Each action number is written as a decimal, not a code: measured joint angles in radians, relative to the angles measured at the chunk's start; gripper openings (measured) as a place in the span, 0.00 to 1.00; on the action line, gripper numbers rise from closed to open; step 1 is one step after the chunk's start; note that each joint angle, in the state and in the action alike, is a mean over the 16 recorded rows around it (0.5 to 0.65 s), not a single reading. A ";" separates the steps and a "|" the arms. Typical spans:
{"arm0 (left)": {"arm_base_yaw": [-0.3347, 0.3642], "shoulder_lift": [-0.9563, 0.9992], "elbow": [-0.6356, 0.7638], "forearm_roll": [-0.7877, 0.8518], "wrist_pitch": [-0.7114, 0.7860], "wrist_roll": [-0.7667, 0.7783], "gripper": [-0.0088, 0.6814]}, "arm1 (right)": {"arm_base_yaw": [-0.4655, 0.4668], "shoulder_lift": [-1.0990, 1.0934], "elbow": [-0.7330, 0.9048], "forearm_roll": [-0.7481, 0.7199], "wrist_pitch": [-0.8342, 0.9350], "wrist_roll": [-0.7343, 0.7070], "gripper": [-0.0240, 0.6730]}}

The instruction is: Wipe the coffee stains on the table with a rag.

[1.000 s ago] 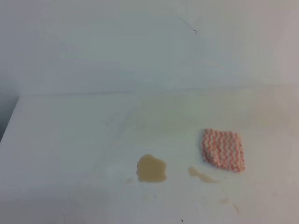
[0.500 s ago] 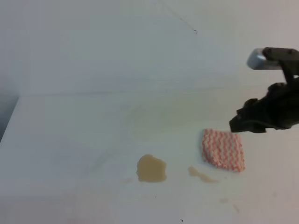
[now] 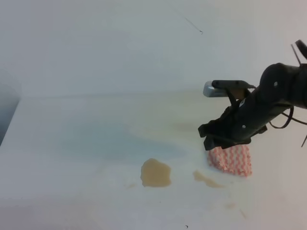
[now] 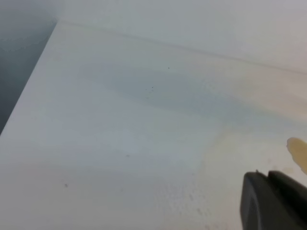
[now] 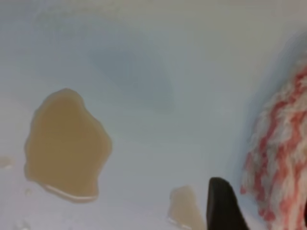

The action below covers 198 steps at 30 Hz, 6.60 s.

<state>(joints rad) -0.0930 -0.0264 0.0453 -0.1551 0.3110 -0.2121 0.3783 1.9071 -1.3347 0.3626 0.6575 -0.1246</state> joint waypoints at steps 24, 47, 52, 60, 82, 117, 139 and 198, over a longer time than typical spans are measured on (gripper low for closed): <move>0.000 0.000 0.000 0.000 0.000 0.000 0.01 | 0.001 0.148 -0.044 -0.068 0.124 -0.037 0.10; 0.000 0.000 0.000 0.000 0.000 0.000 0.01 | 0.058 0.190 -0.043 0.403 0.130 -0.305 0.06; 0.000 0.000 0.000 0.000 0.000 0.000 0.01 | 0.070 0.213 -0.044 0.515 0.109 -0.364 0.06; 0.000 0.000 0.000 0.000 0.000 0.000 0.01 | 0.102 0.251 -0.047 0.663 0.071 -0.454 0.06; 0.000 0.000 0.000 0.000 0.000 0.000 0.01 | 0.161 0.304 -0.116 0.725 0.016 -0.482 0.06; 0.000 0.002 -0.003 0.000 0.001 0.000 0.01 | -0.007 0.295 -0.139 0.583 -0.111 -0.256 0.05; 0.000 0.000 0.000 0.000 0.000 0.000 0.01 | -0.102 -0.076 0.141 0.088 0.021 -0.212 0.09; 0.000 0.000 0.000 0.000 0.000 0.000 0.01 | -0.100 -1.431 1.007 -0.176 -0.423 0.022 0.03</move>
<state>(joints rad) -0.0930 -0.0264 0.0453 -0.1551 0.3110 -0.2121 0.2781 0.4756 -0.3274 0.1863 0.2344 -0.1025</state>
